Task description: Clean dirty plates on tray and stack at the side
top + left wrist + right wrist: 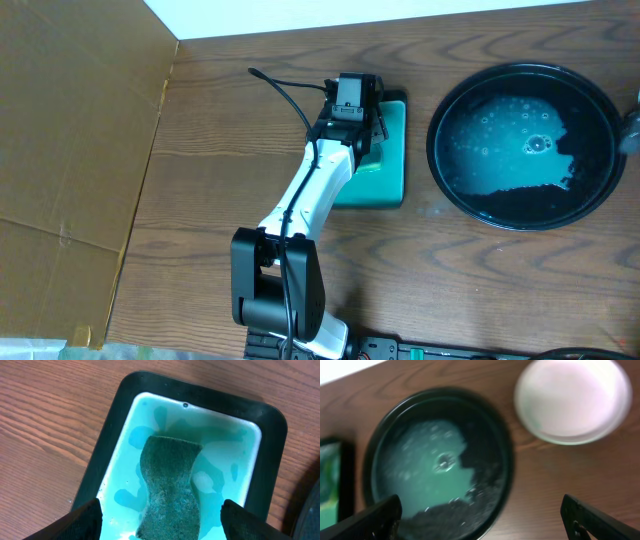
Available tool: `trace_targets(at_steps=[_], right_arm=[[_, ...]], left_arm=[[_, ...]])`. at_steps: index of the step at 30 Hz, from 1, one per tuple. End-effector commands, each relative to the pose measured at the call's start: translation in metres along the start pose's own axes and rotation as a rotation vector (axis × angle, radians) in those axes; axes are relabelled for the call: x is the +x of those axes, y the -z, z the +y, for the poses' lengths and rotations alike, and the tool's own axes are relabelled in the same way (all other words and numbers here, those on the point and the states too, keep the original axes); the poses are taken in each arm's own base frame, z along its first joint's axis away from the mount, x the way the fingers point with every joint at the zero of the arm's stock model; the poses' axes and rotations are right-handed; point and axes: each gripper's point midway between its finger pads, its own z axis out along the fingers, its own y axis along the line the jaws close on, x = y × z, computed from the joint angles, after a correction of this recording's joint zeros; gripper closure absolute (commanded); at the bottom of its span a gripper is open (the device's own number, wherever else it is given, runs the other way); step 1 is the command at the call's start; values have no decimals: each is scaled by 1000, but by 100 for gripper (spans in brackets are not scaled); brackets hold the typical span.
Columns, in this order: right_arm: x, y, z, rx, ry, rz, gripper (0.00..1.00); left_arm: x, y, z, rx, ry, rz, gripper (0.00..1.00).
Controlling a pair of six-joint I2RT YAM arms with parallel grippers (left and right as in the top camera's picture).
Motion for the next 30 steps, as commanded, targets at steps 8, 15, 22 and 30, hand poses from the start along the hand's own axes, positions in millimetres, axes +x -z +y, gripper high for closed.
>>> trace_targets(at_steps=[8, 15, 22, 30], right_arm=[[28, 5, 43, -55, 131, 41, 1], [33, 5, 39, -45, 157, 62, 1], [41, 4, 37, -44, 252, 72, 1], [58, -8, 29, -105, 291, -96, 1]], left_arm=[[1, -1, 3, -9, 3, 2, 23], [1, -1, 3, -9, 3, 2, 24], [1, -1, 3, -9, 3, 2, 24], [1, -1, 3, -9, 3, 2, 23]])
